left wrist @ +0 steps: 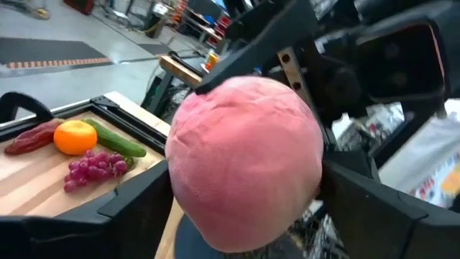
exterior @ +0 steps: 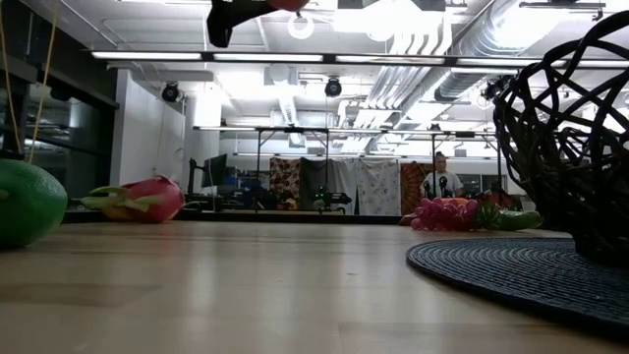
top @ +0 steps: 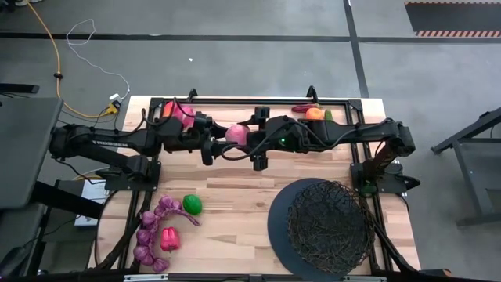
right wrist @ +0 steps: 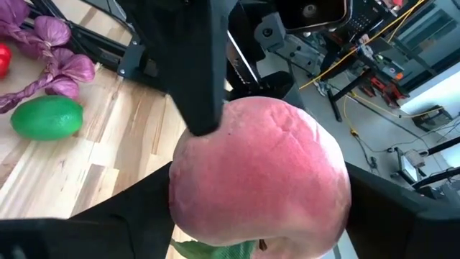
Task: Build produce basket
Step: Put the pink peach into the basket
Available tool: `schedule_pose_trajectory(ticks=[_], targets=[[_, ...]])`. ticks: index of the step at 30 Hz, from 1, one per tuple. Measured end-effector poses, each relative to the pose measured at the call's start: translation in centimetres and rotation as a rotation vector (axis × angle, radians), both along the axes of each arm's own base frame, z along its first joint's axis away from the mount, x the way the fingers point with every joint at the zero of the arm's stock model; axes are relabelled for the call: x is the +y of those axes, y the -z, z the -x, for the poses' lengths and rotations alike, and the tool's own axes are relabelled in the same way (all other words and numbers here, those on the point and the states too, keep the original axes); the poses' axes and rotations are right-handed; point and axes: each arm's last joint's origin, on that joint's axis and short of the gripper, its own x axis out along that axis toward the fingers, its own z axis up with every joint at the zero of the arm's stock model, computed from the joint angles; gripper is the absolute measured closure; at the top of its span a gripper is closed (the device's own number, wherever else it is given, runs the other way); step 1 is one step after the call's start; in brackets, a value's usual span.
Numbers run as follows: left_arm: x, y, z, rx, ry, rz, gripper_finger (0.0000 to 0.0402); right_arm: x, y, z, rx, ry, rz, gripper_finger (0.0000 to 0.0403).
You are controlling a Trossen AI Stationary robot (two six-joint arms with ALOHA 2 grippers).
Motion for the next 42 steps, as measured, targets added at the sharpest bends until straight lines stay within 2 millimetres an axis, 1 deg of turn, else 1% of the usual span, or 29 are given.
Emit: schedule_pose_trajectory(ticks=[3,6,9,12,14,16,18,20,24,26,29,31,35,42], targets=[[0.5,-0.1,0.5,0.022,0.039,-0.038,0.0059,-0.1,-0.2,0.5,0.010,0.027,0.002,0.0095],[1.0,-0.5,1.6,0.042,0.066,-0.118,0.0050,-0.4,-1.1,2.1,0.028,0.082,0.002,0.0094],[1.1,-1.3,3.0,0.062,0.040,-0.273,0.0047,-0.8,-1.6,4.2,0.091,0.138,-0.054,0.0093],[0.9,-1.9,4.1,0.088,-0.038,-0.440,0.0047,-1.5,-2.2,6.9,0.139,0.206,-0.172,0.0092],[0.7,-2.3,4.6,0.105,-0.081,-0.540,0.0047,-2.0,-2.8,8.6,0.140,0.234,-0.250,0.0092],[0.5,-2.6,5.0,0.113,-0.118,-0.601,0.0046,-2.3,-3.1,10.0,0.105,0.245,-0.313,0.0092],[0.3,-2.8,5.2,0.112,-0.146,-0.609,0.0046,-2.3,-2.9,11.4,0.044,0.241,-0.369,0.0092],[0.2,-2.8,5.3,0.106,-0.152,-0.593,0.0046,-2.3,-2.1,12.8,-0.036,0.236,-0.427,0.0092],[-0.1,-2.9,5.3,0.076,-0.136,-0.535,0.0046,-2.2,0.6,15.2,-0.248,0.227,-0.543,0.0092],[-0.3,-2.9,5.2,0.068,-0.125,-0.510,0.0046,-2.2,1.5,16.1,-0.379,0.184,-0.598,0.0091],[-0.5,-2.6,4.7,0.075,-0.100,-0.493,0.0046,-2.0,2.0,17.2,-0.554,0.095,-0.674,0.0091],[-0.6,-2.3,4.4,0.089,-0.092,-0.492,0.0046,-2.0,2.1,17.8,-0.621,0.071,-0.698,0.0091],[-0.6,-2.2,3.9,0.082,-0.089,-0.492,0.0046,-2.0,1.7,18.4,-0.649,0.064,-0.704,0.0091],[-0.6,-2.1,3.7,0.078,-0.091,-0.484,0.0046,-2.0,0.9,18.5,-0.656,0.051,-0.672,0.0091]])
